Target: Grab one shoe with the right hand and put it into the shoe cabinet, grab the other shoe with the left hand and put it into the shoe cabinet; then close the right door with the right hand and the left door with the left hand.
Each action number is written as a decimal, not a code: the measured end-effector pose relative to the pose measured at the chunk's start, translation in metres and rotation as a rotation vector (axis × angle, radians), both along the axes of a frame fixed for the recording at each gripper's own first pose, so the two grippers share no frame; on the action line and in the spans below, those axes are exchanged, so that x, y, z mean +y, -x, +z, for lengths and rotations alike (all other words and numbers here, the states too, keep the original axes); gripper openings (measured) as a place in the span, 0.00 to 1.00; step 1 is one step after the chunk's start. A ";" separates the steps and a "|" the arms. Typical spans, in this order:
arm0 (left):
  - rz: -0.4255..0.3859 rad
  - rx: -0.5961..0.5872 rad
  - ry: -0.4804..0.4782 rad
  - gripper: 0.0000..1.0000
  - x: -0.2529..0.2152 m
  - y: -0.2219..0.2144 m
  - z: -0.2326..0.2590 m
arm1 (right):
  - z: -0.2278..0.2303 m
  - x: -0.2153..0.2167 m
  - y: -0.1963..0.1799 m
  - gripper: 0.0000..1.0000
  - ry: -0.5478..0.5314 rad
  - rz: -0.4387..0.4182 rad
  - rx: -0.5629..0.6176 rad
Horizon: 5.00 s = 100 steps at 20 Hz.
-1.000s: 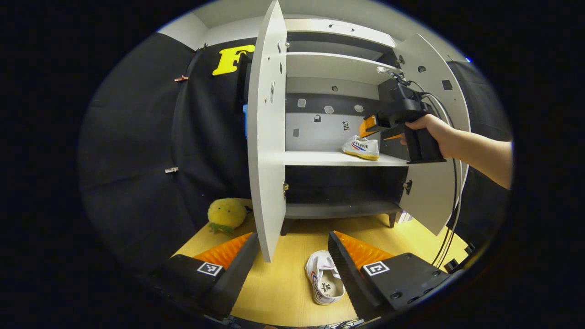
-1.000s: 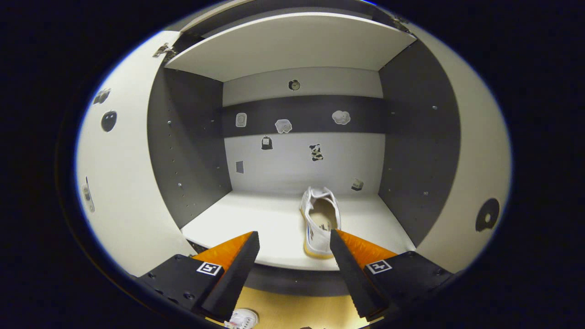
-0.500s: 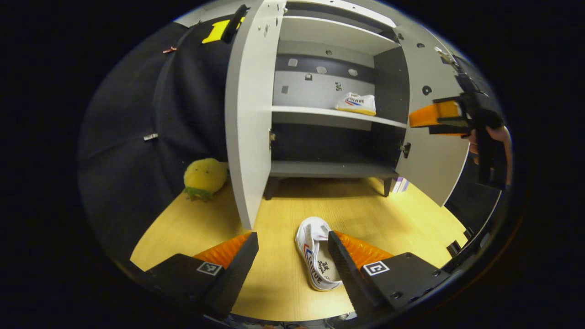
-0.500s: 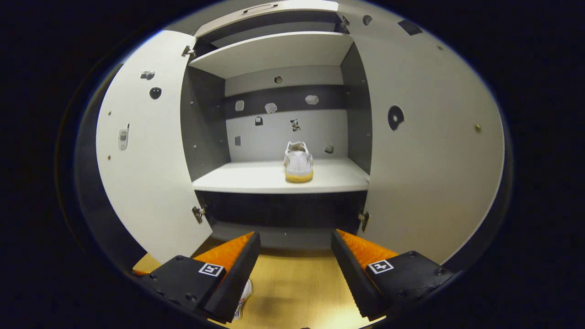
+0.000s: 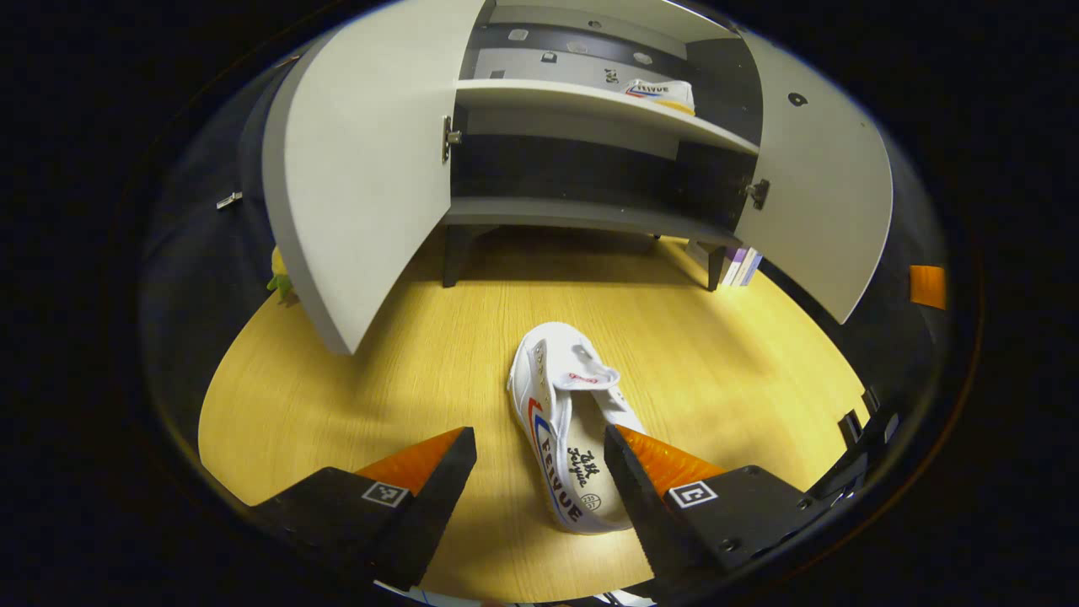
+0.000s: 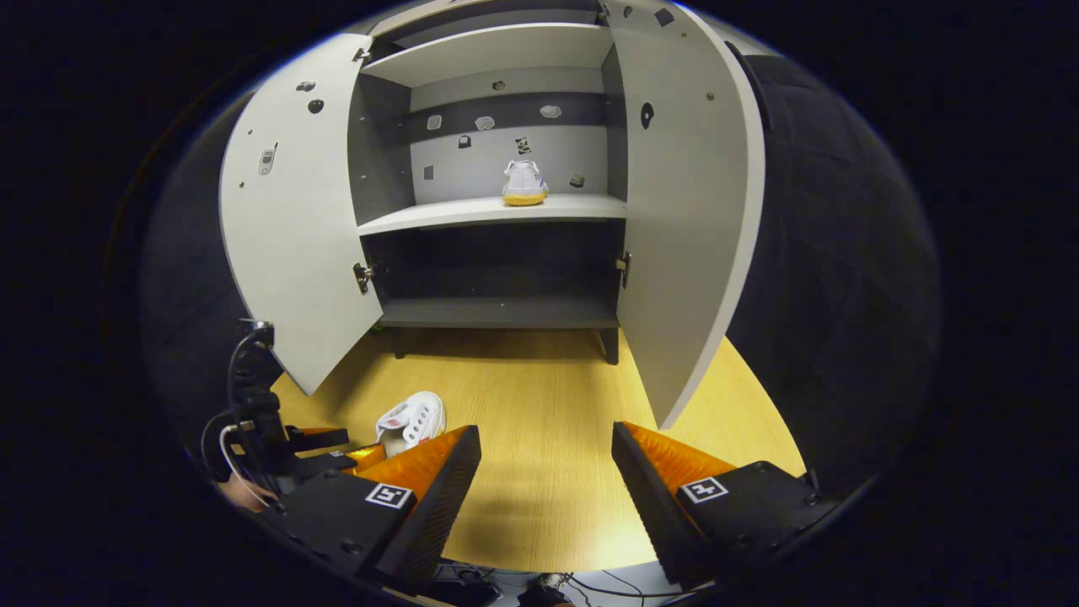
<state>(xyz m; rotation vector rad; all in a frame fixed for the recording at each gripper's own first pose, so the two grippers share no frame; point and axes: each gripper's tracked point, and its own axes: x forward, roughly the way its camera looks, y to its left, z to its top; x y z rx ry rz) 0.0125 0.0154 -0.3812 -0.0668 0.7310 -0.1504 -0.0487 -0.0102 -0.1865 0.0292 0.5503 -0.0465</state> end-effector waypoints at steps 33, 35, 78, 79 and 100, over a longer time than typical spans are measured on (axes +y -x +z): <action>0.077 -0.018 -0.115 0.05 -0.003 -0.046 0.045 | 0.010 -0.029 0.032 0.99 0.006 -0.008 -0.033; 0.079 -0.055 -0.123 0.05 -0.004 -0.050 0.078 | 0.021 -0.031 0.028 0.99 0.016 0.003 -0.070; 0.133 0.016 -0.281 0.05 -0.005 -0.458 0.296 | 0.059 -0.107 -0.006 0.99 0.022 0.002 -0.258; 0.137 0.029 -0.268 0.07 -0.006 -0.456 0.292 | 0.060 -0.105 -0.006 0.99 0.023 0.007 -0.260; 0.028 -0.527 -0.047 0.97 -0.025 -0.146 0.407 | 0.166 -0.108 0.004 0.98 0.037 -0.086 -0.459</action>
